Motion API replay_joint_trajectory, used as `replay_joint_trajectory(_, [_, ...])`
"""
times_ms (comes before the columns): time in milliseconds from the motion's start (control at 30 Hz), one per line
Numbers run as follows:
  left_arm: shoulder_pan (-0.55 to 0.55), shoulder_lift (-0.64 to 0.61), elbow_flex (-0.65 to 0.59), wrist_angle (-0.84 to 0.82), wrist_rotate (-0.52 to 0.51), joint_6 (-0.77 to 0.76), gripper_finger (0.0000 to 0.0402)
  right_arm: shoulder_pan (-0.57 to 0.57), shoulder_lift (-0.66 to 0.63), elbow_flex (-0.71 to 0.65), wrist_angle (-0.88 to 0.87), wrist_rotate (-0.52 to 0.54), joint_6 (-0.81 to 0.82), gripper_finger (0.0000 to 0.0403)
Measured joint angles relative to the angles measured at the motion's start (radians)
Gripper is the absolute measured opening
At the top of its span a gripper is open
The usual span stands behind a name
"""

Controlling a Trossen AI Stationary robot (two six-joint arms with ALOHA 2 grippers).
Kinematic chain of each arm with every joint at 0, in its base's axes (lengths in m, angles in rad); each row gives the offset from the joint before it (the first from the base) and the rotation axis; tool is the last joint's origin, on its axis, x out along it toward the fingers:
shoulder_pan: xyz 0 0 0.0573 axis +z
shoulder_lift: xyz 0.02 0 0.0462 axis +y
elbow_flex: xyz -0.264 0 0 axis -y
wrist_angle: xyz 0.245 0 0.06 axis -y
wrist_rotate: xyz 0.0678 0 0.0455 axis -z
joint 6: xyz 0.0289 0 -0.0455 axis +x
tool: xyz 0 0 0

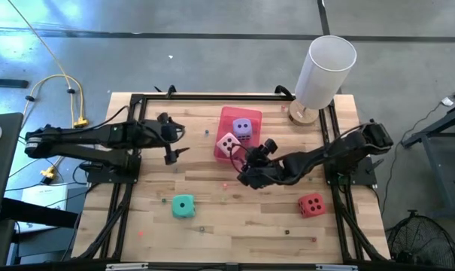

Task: Pick & Place Dice
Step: Put the small green die into the red bin

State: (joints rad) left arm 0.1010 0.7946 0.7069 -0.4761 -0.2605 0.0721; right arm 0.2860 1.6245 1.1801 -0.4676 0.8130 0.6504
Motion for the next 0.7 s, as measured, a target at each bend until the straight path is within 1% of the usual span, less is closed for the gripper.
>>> replay_joint_trajectory(133, [0.042, 0.001, -0.001, -0.088, 0.15, -0.017, 0.0399, 0.023, 0.0, 0.0, 0.0, 0.0, 0.033, 0.0222])
replay_joint_trajectory(200, [0.07, 0.001, -0.009, -0.089, 0.199, 0.023, 0.0399, 0.035, 0.0, 0.0, 0.0, -0.001, 0.047, 0.0222])
replay_joint_trajectory(267, [0.125, 0.002, -0.021, -0.071, 0.229, 0.059, 0.0399, 0.043, 0.0, 0.0, 0.003, 0.0, 0.065, 0.0222])
replay_joint_trajectory(367, [0.246, 0.002, -0.05, 0.084, 0.289, 0.024, 0.0399, 0.054, 0.0, 0.0, 0.025, -0.001, 0.085, 0.0222])
replay_joint_trajectory(433, [0.323, 0.001, -0.102, 0.214, 0.336, -0.038, 0.0399, 0.062, 0.0, 0.0, 0.049, -0.001, 0.087, 0.0222])
replay_joint_trajectory(500, [0.392, 0.002, -0.17, 0.302, 0.367, -0.062, 0.0399, 0.071, 0.0, 0.0, 0.069, -0.001, 0.088, 0.0222])
replay_joint_trajectory(600, [0.485, 0.003, -0.278, 0.442, 0.375, -0.091, 0.0399, 0.091, 0.0, 0.0, 0.083, -0.003, 0.088, 0.0222])
replay_joint_trajectory(700, [0.552, 0.02, -0.364, 0.557, 0.371, -0.143, 0.0399, 0.111, 0.0, 0.0, 0.083, -0.004, 0.088, 0.0222])
